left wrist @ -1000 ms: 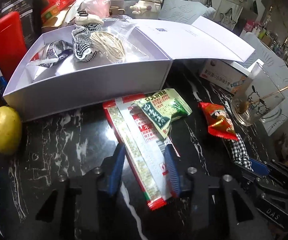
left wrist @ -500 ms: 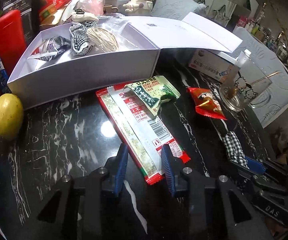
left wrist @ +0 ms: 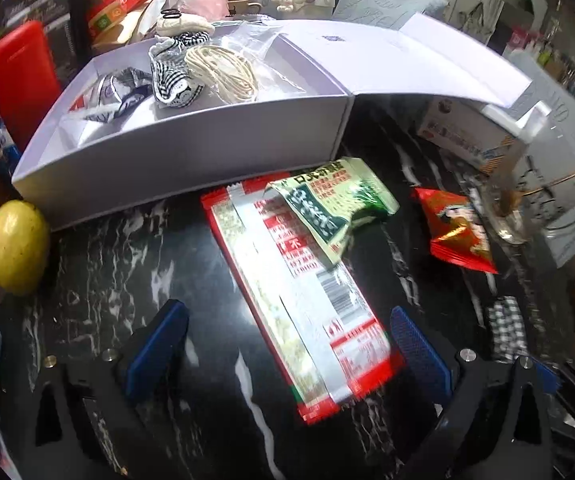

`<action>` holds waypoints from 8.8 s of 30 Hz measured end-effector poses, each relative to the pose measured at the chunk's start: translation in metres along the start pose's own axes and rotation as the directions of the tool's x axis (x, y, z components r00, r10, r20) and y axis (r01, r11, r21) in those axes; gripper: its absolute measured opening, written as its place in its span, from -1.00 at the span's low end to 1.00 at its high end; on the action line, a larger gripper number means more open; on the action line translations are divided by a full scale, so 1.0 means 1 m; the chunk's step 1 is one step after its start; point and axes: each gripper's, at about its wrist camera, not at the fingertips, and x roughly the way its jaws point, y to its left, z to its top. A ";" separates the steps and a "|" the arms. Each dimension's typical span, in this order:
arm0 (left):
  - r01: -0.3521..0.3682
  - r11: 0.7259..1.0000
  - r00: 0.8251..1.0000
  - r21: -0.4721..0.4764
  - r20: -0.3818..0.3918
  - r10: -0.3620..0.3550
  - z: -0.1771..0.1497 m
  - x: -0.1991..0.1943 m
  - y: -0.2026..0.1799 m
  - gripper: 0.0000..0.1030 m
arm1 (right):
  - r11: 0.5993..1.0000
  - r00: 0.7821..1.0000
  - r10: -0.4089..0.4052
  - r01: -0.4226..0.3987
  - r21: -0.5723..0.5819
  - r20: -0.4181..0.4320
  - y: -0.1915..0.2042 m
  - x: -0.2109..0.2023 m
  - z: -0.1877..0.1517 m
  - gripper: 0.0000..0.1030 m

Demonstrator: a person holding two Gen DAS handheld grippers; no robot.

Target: Organize soft objects

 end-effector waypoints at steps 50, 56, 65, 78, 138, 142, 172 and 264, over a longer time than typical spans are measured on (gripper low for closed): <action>-0.028 0.997 0.995 0.069 0.101 0.021 -0.073 -0.051 0.076 0.43 | 0.980 0.999 0.020 -0.025 -0.199 -0.028 0.071 0.011 -0.015 -0.09; -0.014 0.995 0.992 0.098 0.129 0.001 -0.074 -0.054 0.073 0.01 | 0.982 1.000 0.008 -0.010 -0.189 -0.013 0.066 0.007 -0.019 -0.09; 0.002 0.995 0.989 0.103 0.146 -0.017 -0.079 -0.058 0.074 -0.07 | 0.984 1.000 -0.014 0.017 -0.177 0.020 0.065 0.008 -0.016 -0.39; 0.061 0.992 0.987 0.110 0.140 -0.076 -0.085 -0.074 0.067 -0.08 | 0.986 0.999 0.033 -0.032 -0.165 0.004 0.072 0.006 -0.024 -0.49; -0.037 0.996 0.816 0.076 0.578 -0.014 0.020 -0.209 0.072 -0.07 | 0.920 0.930 0.230 -0.112 -0.376 0.286 0.152 -0.098 0.084 -0.49; -0.030 0.997 0.807 0.076 0.590 -0.021 0.034 -0.210 0.074 -0.07 | 0.914 0.925 0.237 -0.109 -0.390 0.296 0.157 -0.096 0.099 -0.48; -0.084 0.996 0.785 -0.032 0.614 0.085 0.174 -0.135 0.119 -0.07 | 0.922 0.906 0.204 -0.050 -0.384 0.371 0.153 -0.014 0.240 -0.48; -0.146 0.988 0.904 -0.050 0.399 0.154 0.187 -0.100 0.122 0.36 | 0.929 0.934 0.157 -0.030 -0.368 0.320 0.155 0.015 0.266 -0.12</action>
